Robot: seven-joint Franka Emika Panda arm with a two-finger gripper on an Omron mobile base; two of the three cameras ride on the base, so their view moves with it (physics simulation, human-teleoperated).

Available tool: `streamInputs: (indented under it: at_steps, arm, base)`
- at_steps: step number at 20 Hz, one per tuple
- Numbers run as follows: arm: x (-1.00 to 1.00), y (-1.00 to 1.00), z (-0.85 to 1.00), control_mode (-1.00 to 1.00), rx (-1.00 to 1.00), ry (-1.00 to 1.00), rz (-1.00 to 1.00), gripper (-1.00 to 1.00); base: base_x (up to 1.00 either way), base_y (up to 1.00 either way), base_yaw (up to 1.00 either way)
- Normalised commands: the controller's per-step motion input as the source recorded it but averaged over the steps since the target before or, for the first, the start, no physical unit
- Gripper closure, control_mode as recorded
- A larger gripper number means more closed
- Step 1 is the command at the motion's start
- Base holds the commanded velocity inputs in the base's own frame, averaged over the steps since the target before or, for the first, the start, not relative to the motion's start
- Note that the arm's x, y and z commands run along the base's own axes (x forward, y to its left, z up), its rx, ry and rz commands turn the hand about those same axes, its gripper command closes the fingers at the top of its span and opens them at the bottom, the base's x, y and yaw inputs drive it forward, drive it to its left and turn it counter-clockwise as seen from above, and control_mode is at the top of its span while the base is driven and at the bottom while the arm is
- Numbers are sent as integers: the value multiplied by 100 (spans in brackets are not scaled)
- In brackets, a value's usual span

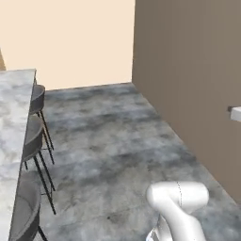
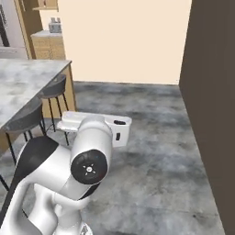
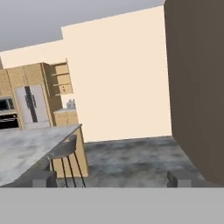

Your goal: Open the cabinet directly in front. Then move the liquor and the cup to the dining counter with the candle on it.

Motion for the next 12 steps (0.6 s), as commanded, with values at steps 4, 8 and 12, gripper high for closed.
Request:
streamInputs:
  at_steps: [4,8,12]
  arm:
    - [0,0,0,100,0,0,0,-100]
    - [0,0,0,100,0,0,0,-100]
    - [0,0,0,100,0,0,0,-100]
  base:
    - [100,0,-27]
    - [100,12,-20]
    - [100,37,-16]
